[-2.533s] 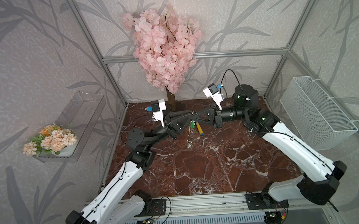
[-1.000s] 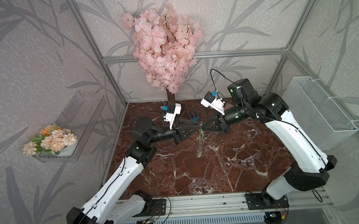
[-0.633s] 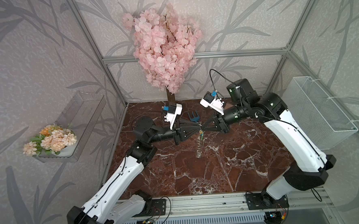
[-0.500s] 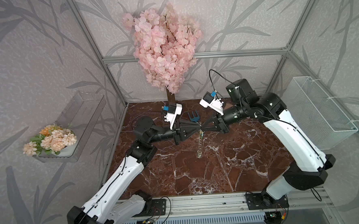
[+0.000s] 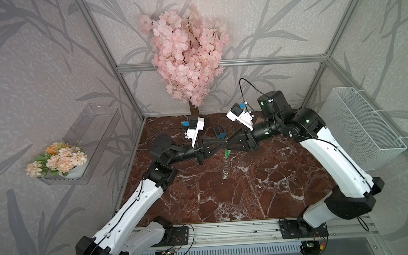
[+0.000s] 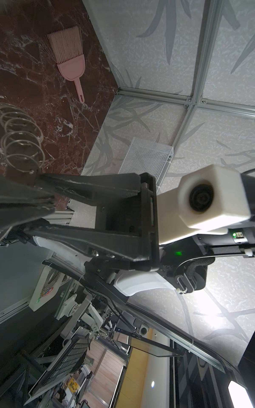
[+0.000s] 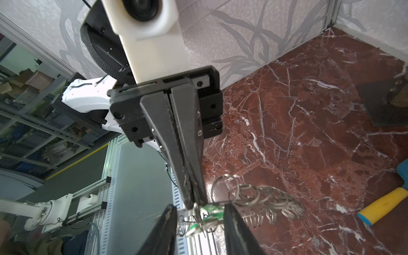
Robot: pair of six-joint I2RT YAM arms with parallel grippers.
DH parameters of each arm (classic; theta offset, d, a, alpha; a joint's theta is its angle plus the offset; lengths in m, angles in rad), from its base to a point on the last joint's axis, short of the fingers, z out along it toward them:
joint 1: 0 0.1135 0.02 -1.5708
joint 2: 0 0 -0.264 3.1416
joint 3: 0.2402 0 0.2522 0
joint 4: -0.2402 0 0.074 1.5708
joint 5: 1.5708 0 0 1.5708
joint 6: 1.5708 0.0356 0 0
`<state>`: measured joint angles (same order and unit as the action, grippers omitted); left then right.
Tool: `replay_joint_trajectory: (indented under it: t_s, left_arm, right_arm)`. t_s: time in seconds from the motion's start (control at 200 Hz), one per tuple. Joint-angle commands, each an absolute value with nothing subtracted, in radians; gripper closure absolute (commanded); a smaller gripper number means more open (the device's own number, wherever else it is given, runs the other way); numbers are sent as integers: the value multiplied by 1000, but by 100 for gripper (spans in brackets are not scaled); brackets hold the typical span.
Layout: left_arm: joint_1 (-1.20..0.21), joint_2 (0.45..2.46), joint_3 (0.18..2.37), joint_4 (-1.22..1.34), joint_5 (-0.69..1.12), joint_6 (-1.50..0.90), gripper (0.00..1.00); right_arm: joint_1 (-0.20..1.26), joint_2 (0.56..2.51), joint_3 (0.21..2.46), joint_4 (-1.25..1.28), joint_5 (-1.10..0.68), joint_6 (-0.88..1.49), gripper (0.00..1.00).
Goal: Attach keys to a key ring
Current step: Adjust the key on the keyring.
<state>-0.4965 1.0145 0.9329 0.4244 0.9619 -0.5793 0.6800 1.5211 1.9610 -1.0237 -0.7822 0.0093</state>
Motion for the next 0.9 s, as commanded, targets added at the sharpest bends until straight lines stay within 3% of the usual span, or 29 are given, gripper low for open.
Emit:
replay_joint_trajectory:
  t_s: [0.0, 0.225, 0.45, 0.895]
  left_arm:
    - [-503, 985, 913, 568, 903, -630, 100]
    - [-505, 965, 860, 705, 805, -709, 100]
    - [-512, 956, 805, 877, 722, -823, 100]
    - [-528, 961, 830, 873, 722, -827, 100]
  right_arm:
    - [648, 1414, 1866, -782, -814, 130, 51]
    - [576, 1232, 1567, -314, -788, 402, 39]
    - [574, 1220, 1415, -18, -811, 594, 38]
    - [618, 1288, 1399, 142, -910, 716, 59]
